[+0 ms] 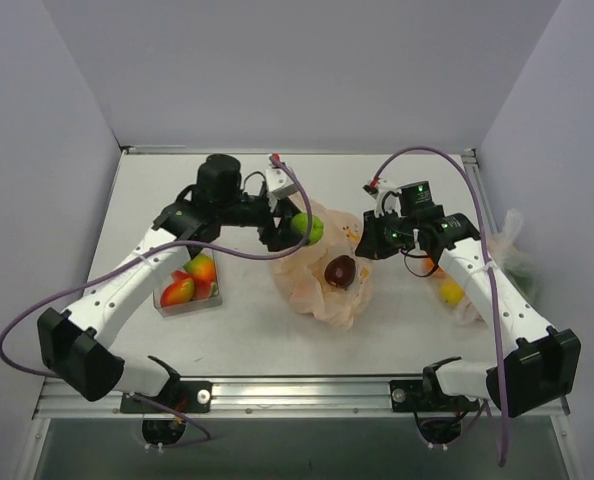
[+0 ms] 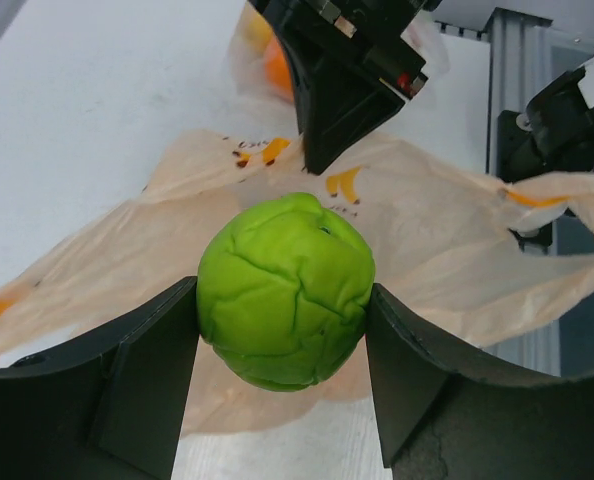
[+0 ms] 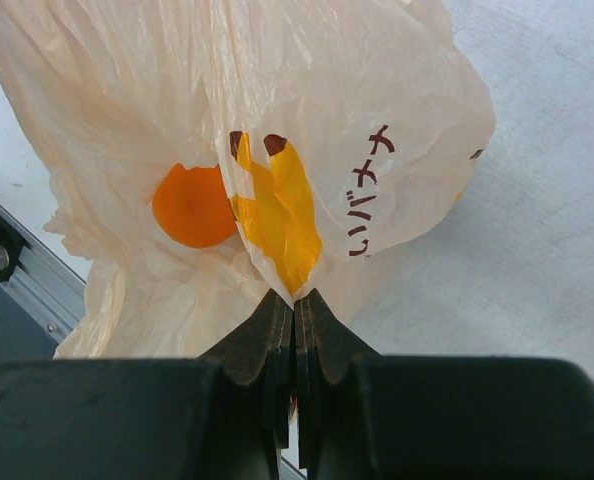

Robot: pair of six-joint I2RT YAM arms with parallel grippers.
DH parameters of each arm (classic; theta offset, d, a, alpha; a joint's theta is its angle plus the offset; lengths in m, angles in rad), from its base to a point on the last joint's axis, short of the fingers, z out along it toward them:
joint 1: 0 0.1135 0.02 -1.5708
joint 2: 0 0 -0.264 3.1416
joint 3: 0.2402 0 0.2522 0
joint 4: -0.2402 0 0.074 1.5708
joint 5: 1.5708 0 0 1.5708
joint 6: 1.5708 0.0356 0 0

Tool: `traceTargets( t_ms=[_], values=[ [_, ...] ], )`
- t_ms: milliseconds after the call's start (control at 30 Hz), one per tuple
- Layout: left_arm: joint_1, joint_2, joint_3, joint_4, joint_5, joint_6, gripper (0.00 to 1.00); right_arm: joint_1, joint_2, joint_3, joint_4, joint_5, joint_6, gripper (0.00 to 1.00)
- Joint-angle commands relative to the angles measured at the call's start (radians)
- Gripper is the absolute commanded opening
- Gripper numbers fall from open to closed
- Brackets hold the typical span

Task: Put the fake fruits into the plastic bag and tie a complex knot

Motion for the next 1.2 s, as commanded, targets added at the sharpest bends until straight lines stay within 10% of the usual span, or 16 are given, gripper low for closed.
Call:
traceTargets(
  t_ms=[0, 500, 767, 900, 1167],
  values=[
    [-0.077, 0.123, 0.025, 0.236, -0.085, -0.225, 0.53, 0.0, -0.002, 0.048, -0.016, -0.016, 0.0, 0.0],
    [-0.09, 0.124, 0.097, 0.103, -0.126, -0.278, 0.97, -0.026, -0.051, 0.057, -0.035, -0.059, 0.027, 0.0],
    [0.405, -0.186, -0.059, -0.278, 0.112, -0.068, 0.95, -0.034, -0.074, 0.056, -0.053, -0.067, 0.013, 0.0],
    [0.619, -0.245, -0.084, -0.561, -0.001, 0.263, 0.92, -0.032, -0.063, 0.058, -0.053, -0.062, 0.007, 0.0],
    [0.713, -0.26, -0.24, -0.72, -0.293, 0.434, 0.93, -0.031, -0.052, 0.051, -0.053, -0.052, -0.002, 0.0]
  ],
)
